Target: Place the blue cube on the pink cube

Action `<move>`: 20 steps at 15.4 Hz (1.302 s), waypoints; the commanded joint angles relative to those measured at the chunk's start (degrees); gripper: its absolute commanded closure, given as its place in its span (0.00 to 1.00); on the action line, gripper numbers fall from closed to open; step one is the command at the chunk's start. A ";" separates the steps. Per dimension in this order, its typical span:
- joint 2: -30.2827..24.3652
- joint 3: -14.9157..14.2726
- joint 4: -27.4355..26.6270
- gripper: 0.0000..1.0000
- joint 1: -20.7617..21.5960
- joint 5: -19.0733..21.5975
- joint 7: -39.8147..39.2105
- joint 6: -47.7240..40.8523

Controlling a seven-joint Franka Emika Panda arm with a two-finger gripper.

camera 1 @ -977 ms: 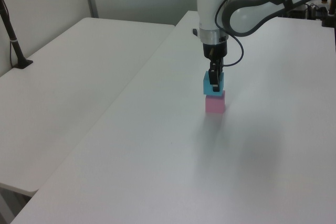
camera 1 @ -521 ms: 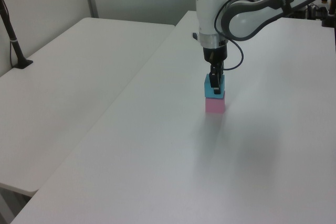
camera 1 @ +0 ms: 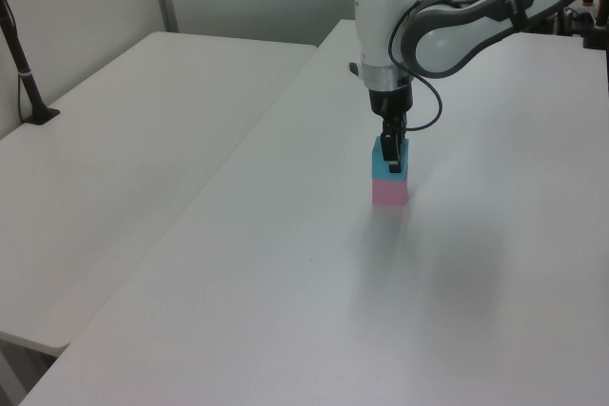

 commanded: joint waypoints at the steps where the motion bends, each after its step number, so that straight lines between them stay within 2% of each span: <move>1: -0.90 -0.37 -1.87 0.15 0.53 -1.06 -0.25 1.27; 6: -2.65 -0.37 -1.87 0.09 0.18 -1.14 -0.25 0.66; 9: -4.49 -0.46 -1.87 0.09 0.00 -1.06 -0.33 0.22; 11: -5.90 -0.72 -1.69 0.04 -0.08 -1.06 -0.33 -1.26; 13: -9.14 -0.99 -1.60 0.00 -0.35 -0.97 -0.33 -3.72; 16: -13.45 -1.08 -1.25 0.00 -1.57 -0.97 -0.25 -8.20; 20: -20.31 -1.17 0.06 0.00 -6.93 -0.88 -0.51 -13.74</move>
